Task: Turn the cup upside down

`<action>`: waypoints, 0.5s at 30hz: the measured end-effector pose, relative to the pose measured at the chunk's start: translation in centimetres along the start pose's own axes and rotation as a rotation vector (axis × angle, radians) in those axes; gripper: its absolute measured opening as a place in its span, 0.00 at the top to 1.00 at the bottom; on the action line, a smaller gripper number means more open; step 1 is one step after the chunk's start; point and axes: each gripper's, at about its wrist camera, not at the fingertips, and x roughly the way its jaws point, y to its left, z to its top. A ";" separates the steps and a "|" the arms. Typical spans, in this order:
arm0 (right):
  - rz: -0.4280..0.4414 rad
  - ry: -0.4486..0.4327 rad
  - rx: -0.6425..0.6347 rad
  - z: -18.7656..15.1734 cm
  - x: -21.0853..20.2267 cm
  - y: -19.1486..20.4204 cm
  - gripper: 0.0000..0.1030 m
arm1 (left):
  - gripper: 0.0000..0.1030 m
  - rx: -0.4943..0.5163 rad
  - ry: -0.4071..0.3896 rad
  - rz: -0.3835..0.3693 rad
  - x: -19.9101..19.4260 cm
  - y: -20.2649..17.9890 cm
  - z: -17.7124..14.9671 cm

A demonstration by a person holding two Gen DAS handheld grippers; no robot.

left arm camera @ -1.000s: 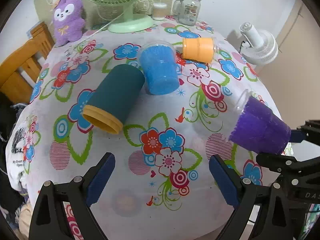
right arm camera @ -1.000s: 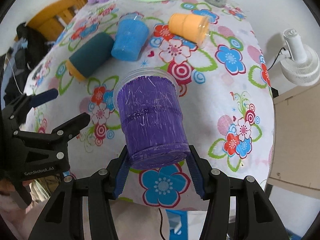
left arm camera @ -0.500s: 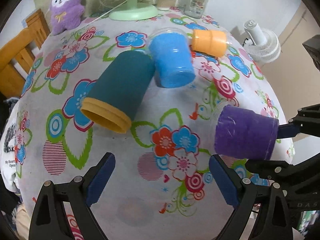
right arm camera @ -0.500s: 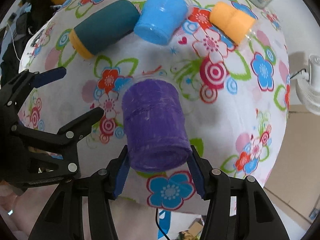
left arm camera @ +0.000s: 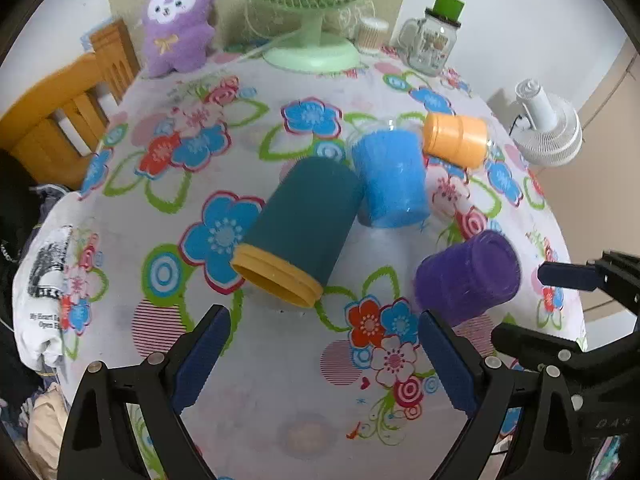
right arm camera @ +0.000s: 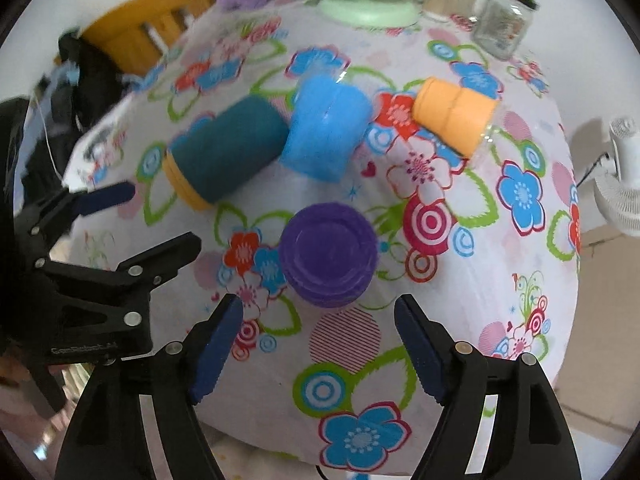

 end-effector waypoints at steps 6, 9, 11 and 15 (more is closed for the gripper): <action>-0.046 -0.115 0.061 -1.7 -3.7 -1.1 0.15 | 0.05 -0.028 -0.055 0.053 -2.9 -1.4 0.3; -0.050 -0.185 0.060 -2.6 -5.3 -1.5 0.13 | 0.04 -0.031 -0.090 0.074 -4.5 -2.5 0.3; -0.057 -0.219 0.062 -3.4 -6.3 -1.7 0.09 | 0.02 -0.029 -0.109 0.091 -5.7 -3.3 0.1; -0.059 -0.279 0.088 -4.8 -8.2 -2.4 0.08 | 0.00 -0.011 -0.151 0.135 -7.7 -4.9 -0.8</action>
